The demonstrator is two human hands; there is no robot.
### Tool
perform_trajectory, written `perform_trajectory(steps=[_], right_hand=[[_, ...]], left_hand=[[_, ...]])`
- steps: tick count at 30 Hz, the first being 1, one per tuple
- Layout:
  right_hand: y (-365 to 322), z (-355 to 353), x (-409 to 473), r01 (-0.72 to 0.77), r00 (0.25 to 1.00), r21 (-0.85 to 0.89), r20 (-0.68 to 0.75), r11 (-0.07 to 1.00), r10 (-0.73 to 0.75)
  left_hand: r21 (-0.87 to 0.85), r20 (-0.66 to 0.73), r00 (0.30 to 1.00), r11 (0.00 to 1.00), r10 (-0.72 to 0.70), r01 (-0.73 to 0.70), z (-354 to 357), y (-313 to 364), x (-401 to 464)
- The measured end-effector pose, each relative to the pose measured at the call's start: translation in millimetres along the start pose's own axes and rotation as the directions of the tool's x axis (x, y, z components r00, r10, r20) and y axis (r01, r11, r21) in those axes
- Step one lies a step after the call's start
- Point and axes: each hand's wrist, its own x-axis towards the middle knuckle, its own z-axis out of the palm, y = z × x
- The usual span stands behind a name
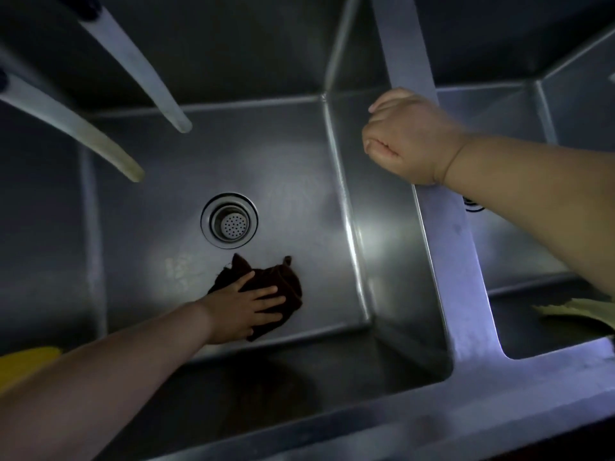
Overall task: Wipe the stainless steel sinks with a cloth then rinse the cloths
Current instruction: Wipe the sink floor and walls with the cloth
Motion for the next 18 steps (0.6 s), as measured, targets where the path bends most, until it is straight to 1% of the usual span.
perform_trajectory(steps=[2,3,4,5,7,9,10,11,12,14,15,16,18], right_hand=[[-3.6,-5.0,-1.2,0.015,1.0,-0.007,0.015,1.0,-0.015],[-5.2,-7.1,-1.6,0.015,0.999,-0.01,0.031,1.0,-0.015],[-6.1,-8.3,-1.2,0.011,0.999,-0.023,0.053,1.0,-0.01],[-7.5,-9.3,0.5,-0.003,0.997,-0.047,0.076,0.999,0.007],[-15.7,-8.0,6.7,-0.033,0.985,-0.151,0.16,0.988,0.057],[-41.0,1.2,13.3,-0.02,0.966,-0.224,0.247,0.974,0.076],[-60.2,10.5,16.6,0.004,0.962,-0.186,0.269,0.983,0.047],[-82.3,22.4,20.1,0.035,0.959,-0.106,0.282,0.994,-0.004],[-106.2,37.7,24.4,0.079,0.95,-0.023,0.305,0.997,-0.068],[-152.3,73.9,32.7,0.174,0.901,0.083,0.389,0.981,-0.193],[-171.7,93.8,36.5,0.223,0.869,0.119,0.426,0.967,-0.253],[-188.8,113.3,39.3,0.282,0.833,0.147,0.452,0.948,-0.318],[-212.6,150.2,40.2,0.414,0.776,0.169,0.447,0.894,-0.444]], left_hand=[[-0.03,0.024,0.998,0.997,-0.066,0.066,-28.9,7.7,-6.8],[-0.04,-0.012,0.993,0.992,-0.117,0.117,-44.7,10.8,-13.6],[-0.049,-0.079,0.981,0.983,-0.179,0.175,-58.7,12.7,-23.3],[-0.062,-0.161,0.956,0.969,-0.245,0.238,-69.5,13.3,-36.4],[-0.115,-0.311,0.879,0.932,-0.361,0.343,-81.9,10.9,-72.5],[-0.122,-0.445,0.798,0.911,-0.406,0.395,-82.4,6.9,-111.6],[-0.118,-0.466,0.777,0.9,-0.423,0.42,-81.7,4.4,-130.9],[-0.132,-0.43,0.772,0.879,-0.467,0.458,-79.5,2.0,-149.3],[-0.144,-0.355,0.775,0.85,-0.523,0.507,-75.5,-1.3,-164.1],[-0.112,-0.191,0.797,0.819,-0.573,0.563,-60.9,-10.1,-183.6],[-0.106,-0.158,0.799,0.814,-0.581,0.571,-54.5,-14.7,-190.9],[-0.123,-0.152,0.791,0.805,-0.593,0.58,-49.9,-19.6,-196.8],[-0.179,-0.196,0.758,0.783,-0.622,0.596,-36.3,-28.8,-205.6]])
